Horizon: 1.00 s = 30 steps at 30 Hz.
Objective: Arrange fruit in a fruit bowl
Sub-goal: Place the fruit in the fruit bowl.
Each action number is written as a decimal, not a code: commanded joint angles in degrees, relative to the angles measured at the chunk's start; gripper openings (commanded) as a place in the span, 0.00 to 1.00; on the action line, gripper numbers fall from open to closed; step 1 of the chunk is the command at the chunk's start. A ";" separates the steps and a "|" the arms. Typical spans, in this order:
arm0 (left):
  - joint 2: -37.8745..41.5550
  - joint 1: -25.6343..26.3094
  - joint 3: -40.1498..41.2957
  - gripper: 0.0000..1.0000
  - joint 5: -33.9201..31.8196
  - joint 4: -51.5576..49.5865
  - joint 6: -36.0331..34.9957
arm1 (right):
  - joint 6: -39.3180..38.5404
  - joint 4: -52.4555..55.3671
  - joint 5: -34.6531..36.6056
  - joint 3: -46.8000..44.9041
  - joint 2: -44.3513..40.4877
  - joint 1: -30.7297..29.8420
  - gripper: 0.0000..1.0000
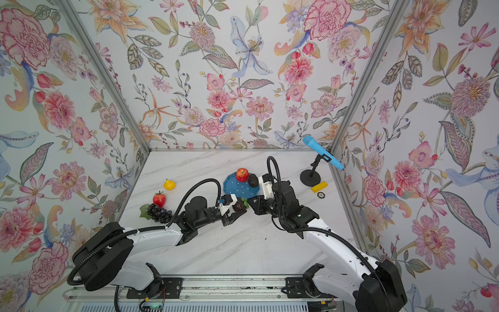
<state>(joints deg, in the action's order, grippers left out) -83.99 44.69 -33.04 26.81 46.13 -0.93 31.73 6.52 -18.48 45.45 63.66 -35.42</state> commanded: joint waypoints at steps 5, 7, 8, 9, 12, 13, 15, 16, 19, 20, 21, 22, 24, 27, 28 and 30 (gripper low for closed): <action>0.14 0.84 -1.27 0.60 0.31 0.98 -0.92 | -0.95 -0.69 0.78 1.44 0.67 -0.61 0.17; 0.15 0.84 -1.24 0.60 0.26 0.98 -0.83 | -0.96 -0.72 0.81 1.44 0.60 -0.70 0.15; 0.21 0.84 -1.37 0.60 0.20 0.94 -0.81 | -0.95 -0.75 0.94 1.40 0.59 -0.76 0.14; 0.23 0.88 -1.33 0.61 0.19 0.89 -0.74 | -0.96 -0.72 0.98 1.48 0.58 -0.84 0.13; 0.22 0.93 -1.33 0.62 -0.09 0.78 -0.74 | -1.12 -0.33 1.40 1.67 0.65 -0.97 0.09; 0.15 0.93 -1.42 0.62 -0.09 0.69 -0.74 | -1.14 -0.42 1.58 1.72 0.65 -1.05 0.08; 0.08 0.93 -1.61 0.63 -0.18 0.37 -0.85 | -1.31 -0.13 2.06 1.77 0.68 -1.09 0.07; 0.05 0.92 -1.59 0.63 -0.22 0.33 -0.83 | -1.39 0.02 2.18 1.88 0.61 -1.22 0.07; 0.05 0.92 -1.80 0.65 -0.37 -0.09 -0.82 | -1.72 0.48 3.00 2.18 0.71 -1.39 0.06; 0.05 0.93 -1.92 0.67 -0.49 -0.43 -0.83 | -1.83 0.72 3.46 2.19 0.71 -1.34 0.06; 0.05 0.88 -2.05 0.70 -0.76 -0.79 -0.81 | -2.05 0.93 3.93 2.29 0.76 -1.35 0.06; 0.12 0.90 -2.22 0.77 -1.28 -1.34 -0.56 | -2.15 1.02 4.26 2.34 0.88 -1.35 0.06; 0.16 0.92 -3.33 0.85 -2.70 -4.14 0.45 | -2.74 1.36 5.02 2.59 1.40 -1.38 0.06; 0.13 0.90 -4.88 0.89 -3.37 -8.05 0.15 | -4.01 1.93 6.53 3.07 2.58 -3.03 0.06; 0.37 0.91 -5.06 0.91 -3.55 -8.90 -0.01 | -4.60 2.15 7.48 3.30 2.97 -3.08 0.06; 1.62 0.84 -4.34 0.98 -3.63 -9.51 -0.23 | -6.51 3.13 10.01 4.11 4.23 -3.03 0.06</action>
<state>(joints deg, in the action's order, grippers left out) -83.96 45.04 -36.64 24.49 39.92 -0.78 28.25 8.05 -12.47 47.31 66.52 -38.15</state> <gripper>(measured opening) 0.952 0.091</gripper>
